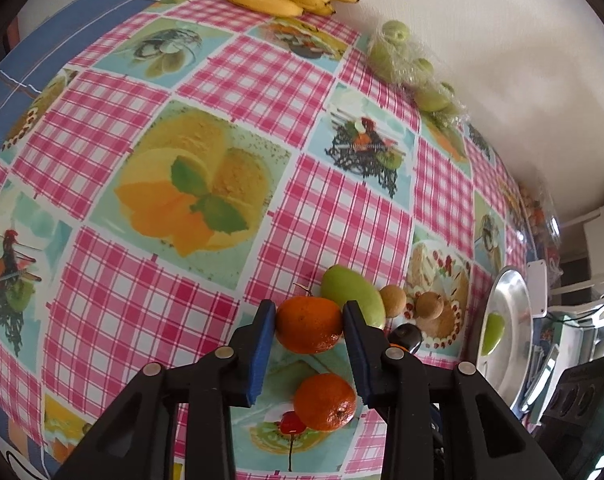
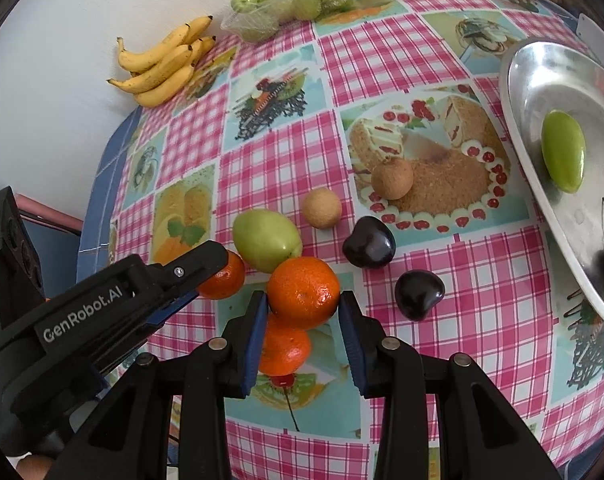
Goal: Organize fruits
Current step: 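Grasp a tangerine with the right tool while the left tool grasps another tangerine, then carry both held tangerines with the right and left tools to the steel bowl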
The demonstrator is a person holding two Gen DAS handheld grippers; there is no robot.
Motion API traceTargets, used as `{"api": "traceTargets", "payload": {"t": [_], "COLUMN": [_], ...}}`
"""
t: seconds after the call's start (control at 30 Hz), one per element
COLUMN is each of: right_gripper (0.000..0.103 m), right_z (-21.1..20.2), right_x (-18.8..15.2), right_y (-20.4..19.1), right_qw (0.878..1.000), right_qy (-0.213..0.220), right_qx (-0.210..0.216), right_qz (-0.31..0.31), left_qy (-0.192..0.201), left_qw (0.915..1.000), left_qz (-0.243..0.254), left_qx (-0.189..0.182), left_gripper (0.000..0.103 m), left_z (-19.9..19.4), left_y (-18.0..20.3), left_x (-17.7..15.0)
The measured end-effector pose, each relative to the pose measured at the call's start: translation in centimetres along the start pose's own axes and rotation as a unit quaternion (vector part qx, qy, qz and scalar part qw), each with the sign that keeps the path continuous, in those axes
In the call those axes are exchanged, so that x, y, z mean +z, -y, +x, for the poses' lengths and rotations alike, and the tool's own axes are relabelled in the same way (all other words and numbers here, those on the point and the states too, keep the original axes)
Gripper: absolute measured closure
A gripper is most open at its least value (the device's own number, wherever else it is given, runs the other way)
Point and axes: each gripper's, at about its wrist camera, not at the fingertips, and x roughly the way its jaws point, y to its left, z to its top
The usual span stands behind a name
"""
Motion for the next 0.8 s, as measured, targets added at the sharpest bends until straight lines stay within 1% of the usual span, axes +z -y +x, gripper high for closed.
{"api": "traceTargets", "payload": {"t": [0.27,0.6,0.8], "right_gripper": [0.065,0.065,0.065], "right_z": [-2.3,-2.9,-3.9], "right_x": [0.4,0.5,0.7], "right_y": [-0.5,0.7,2.4], "right_qw": [0.999,1.0,1.0], "right_qy": [0.027,0.024,0.028], "right_qx": [0.014,0.01,0.006], "right_qz": [-0.011,-0.005,0.01], "left_qy": [0.031,0.032,0.034], "left_qw": [0.9994,0.9992,0.9993], "left_qz": [-0.011,-0.022,-0.012], "left_qx": [-0.009,0.0,0.004], "left_gripper": [0.066,0.066,0.066], "left_z": [-2.4,-2.2,-2.0], "left_y": [-0.2,0.1,1.2], "left_x": [0.7,0.4,-0.1]}}
